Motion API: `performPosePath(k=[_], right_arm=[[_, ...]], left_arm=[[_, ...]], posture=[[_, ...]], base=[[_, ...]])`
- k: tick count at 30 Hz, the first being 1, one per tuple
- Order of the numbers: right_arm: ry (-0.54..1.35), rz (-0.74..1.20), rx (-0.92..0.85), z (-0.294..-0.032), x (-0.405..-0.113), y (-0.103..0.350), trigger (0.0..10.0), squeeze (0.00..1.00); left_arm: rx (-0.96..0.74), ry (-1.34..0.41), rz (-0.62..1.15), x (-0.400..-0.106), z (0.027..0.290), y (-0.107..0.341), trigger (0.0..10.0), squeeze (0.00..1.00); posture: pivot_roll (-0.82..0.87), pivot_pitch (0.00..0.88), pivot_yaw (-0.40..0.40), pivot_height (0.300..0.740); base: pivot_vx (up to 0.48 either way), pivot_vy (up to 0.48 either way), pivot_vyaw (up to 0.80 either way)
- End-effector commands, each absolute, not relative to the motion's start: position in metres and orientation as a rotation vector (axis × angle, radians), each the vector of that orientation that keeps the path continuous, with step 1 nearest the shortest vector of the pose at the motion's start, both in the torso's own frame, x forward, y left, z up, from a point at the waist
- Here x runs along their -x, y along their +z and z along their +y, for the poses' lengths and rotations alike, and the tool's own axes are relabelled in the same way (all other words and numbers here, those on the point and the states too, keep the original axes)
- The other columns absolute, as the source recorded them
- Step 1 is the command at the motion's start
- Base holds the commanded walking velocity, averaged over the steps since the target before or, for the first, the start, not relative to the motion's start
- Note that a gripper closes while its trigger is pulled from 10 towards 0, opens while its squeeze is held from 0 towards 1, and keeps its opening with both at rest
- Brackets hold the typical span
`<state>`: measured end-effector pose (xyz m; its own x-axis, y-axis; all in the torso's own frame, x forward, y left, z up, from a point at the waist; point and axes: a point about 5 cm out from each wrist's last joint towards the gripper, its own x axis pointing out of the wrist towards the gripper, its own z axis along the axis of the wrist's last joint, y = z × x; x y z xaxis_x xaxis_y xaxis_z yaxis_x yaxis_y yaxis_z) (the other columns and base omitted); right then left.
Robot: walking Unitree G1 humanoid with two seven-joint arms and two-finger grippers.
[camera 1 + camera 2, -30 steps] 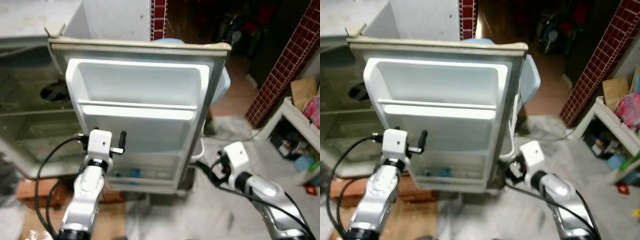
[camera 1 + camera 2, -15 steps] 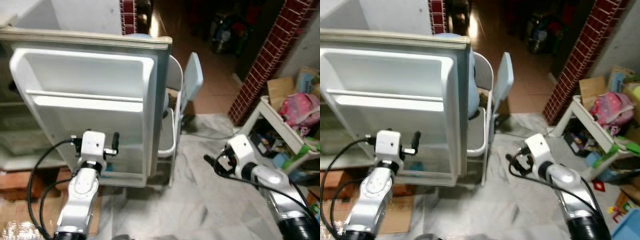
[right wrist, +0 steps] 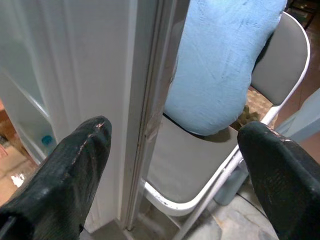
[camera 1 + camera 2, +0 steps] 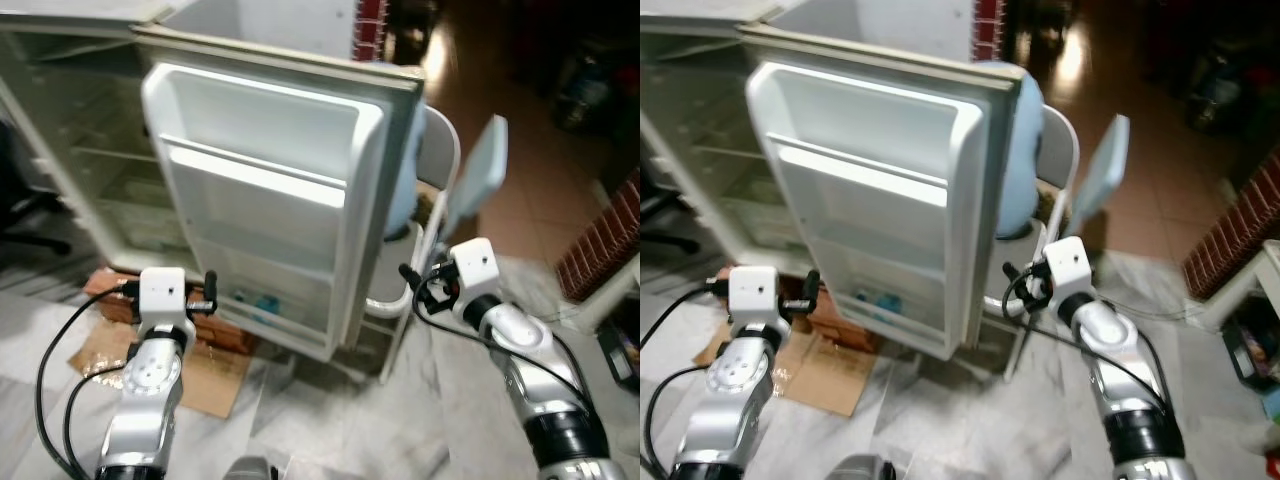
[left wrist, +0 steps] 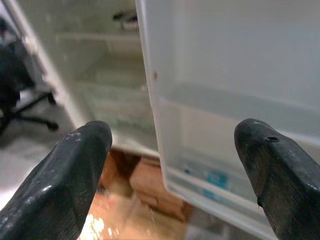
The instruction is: Restocking fridge
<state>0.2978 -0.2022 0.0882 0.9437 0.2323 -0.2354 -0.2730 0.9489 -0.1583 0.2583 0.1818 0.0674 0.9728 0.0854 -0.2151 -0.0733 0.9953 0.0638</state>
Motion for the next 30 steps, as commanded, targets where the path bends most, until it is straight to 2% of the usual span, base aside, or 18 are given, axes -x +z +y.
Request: performPosePath(k=[1, 2, 6, 15, 22, 23, 25, 26, 27, 29, 30], right_arm=[[0.236, 0.18, 0.181, -0.201, -0.302, 0.095, 10.0, 0.0], [0.235, 0.173, 0.166, -0.199, -0.303, 0.097, 10.0, 0.0], [0.232, 0.149, 0.167, -0.195, -0.309, 0.101, 10.0, 0.0], [0.109, 0.066, 0.127, -0.198, -0.319, 0.118, 10.0, 0.0], [0.109, 0.063, 0.064, -0.188, -0.323, 0.118, 10.0, 0.0], [0.196, 0.043, -0.021, -0.176, -0.322, 0.122, 10.0, 0.0], [0.265, 0.039, -0.072, -0.169, -0.32, 0.125, 10.0, 0.0], [0.526, 0.062, -0.2, -0.147, -0.306, 0.131, 10.0, 0.0], [0.526, 0.062, -0.2, -0.147, -0.306, 0.131, 10.0, 0.0], [0.755, 0.087, -0.283, -0.134, -0.287, 0.137, 10.0, 0.0], [0.808, 0.105, -0.284, -0.135, -0.28, 0.136, 10.0, 0.0]], left_arm=[[-0.045, 0.077, 0.251, -0.257, 0.183, 0.066, 10.0, 0.0], [-0.043, 0.059, 0.309, -0.253, 0.181, 0.06, 10.0, 0.0], [-0.031, -0.01, 0.327, -0.251, 0.171, 0.058, 10.0, 0.0], [-0.036, -0.02, 0.374, -0.254, 0.171, 0.056, 10.0, 0.0], [-0.033, -0.025, 0.377, -0.255, 0.171, 0.057, 10.0, 0.0], [-0.034, -0.024, 0.379, -0.255, 0.17, 0.057, 10.0, 0.0], [-0.034, -0.024, 0.38, -0.255, 0.171, 0.057, 10.0, 0.0], [-0.033, -0.024, 0.381, -0.255, 0.171, 0.056, 10.0, 0.0], [-0.033, -0.024, 0.381, -0.255, 0.171, 0.056, 10.0, 0.0], [-0.033, -0.028, 0.386, -0.254, 0.17, 0.056, 10.0, 0.0], [-0.035, -0.034, 0.392, -0.254, 0.17, 0.055, 10.0, 0.0]], posture=[[-0.01, 0.0, -0.001, 0.74], [-0.01, 0.0, -0.001, 0.74], [0.0, 0.0, -0.001, 0.74], [-0.01, 0.0, 0.005, 0.74], [-0.01, 0.0, 0.004, 0.74], [0.0, 0.0, 0.002, 0.74], [-0.01, 0.0, 0.002, 0.74], [-0.01, 0.0, 0.002, 0.74], [-0.01, 0.0, 0.002, 0.74], [-0.01, 0.0, 0.002, 0.74], [-0.01, 0.0, 0.001, 0.74]], base=[[0.0, 0.0, 0.75], [0.0, 0.0, 0.75], [0.0, 0.0, 0.75], [0.0, 0.0, 0.74], [0.0, 0.0, 0.61], [0.0, 0.0, 0.0], [0.0, 0.0, 0.0], [0.0, 0.0, 0.0], [0.0, 0.0, 0.0], [0.0, 0.0, 0.0], [0.0, 0.0, 0.0]])
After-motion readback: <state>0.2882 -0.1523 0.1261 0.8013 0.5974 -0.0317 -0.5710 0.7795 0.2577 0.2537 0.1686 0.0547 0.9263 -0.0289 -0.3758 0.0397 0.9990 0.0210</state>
